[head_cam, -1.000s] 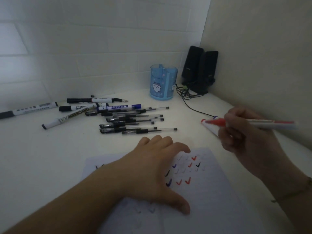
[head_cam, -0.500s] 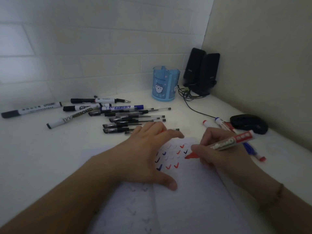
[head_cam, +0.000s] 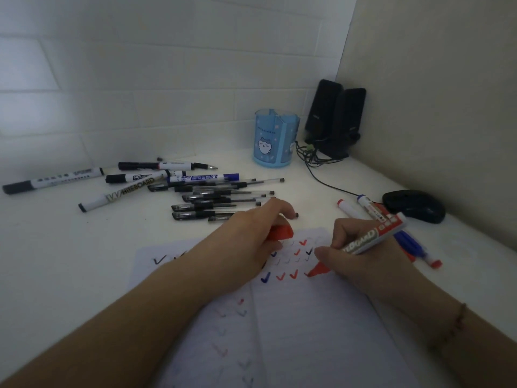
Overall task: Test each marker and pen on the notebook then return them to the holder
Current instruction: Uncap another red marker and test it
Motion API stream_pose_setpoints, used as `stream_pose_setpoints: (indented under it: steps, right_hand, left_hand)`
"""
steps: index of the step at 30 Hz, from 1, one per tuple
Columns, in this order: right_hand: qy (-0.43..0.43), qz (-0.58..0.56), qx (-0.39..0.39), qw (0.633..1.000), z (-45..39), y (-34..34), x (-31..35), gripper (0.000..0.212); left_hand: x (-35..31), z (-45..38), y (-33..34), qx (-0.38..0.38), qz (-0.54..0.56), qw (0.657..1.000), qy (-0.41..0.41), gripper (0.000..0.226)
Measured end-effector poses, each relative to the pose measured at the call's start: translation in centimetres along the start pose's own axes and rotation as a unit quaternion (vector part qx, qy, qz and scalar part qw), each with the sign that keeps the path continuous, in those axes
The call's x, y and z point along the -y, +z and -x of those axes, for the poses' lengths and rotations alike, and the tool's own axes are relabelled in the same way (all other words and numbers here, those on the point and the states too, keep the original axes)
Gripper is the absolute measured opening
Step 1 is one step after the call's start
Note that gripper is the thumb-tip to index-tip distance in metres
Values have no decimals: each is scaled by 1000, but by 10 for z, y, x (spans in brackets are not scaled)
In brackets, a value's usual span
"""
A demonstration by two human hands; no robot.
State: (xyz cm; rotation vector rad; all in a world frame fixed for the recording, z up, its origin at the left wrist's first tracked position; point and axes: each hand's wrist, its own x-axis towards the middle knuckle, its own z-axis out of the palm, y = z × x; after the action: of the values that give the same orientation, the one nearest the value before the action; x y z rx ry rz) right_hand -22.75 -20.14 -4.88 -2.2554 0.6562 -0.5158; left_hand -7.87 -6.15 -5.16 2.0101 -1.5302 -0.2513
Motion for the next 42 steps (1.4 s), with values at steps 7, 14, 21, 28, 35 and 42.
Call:
stream_pose_setpoints:
  steps: [7, 14, 21, 28, 35, 42]
  right_hand:
    - [-25, -123, -34, 992, 1, -5, 1, 36]
    - [-89, -350, 44, 931, -2, -19, -4, 54]
    - [-75, -320, 40, 944, -2, -17, -7, 22]
    - [-71, -302, 53, 949, 1, -12, -2, 35]
    - [-100, -332, 55, 936, 4, -6, 3, 53]
    - [-112, -296, 60, 947, -1, -9, 5, 30]
  left_hand:
    - [3, 0, -1, -56, -58, 996, 22, 30]
    - [1, 0, -1, -76, -4, 997, 25, 39]
    - [0, 0, -1, -89, -33, 994, 58, 24]
    - [4, 3, 2, -103, 34, 988, 111, 21]
    - [-5, 3, 0, -154, 165, 970, 90, 23]
    - [-6, 0, 4, -140, 118, 980, 82, 21]
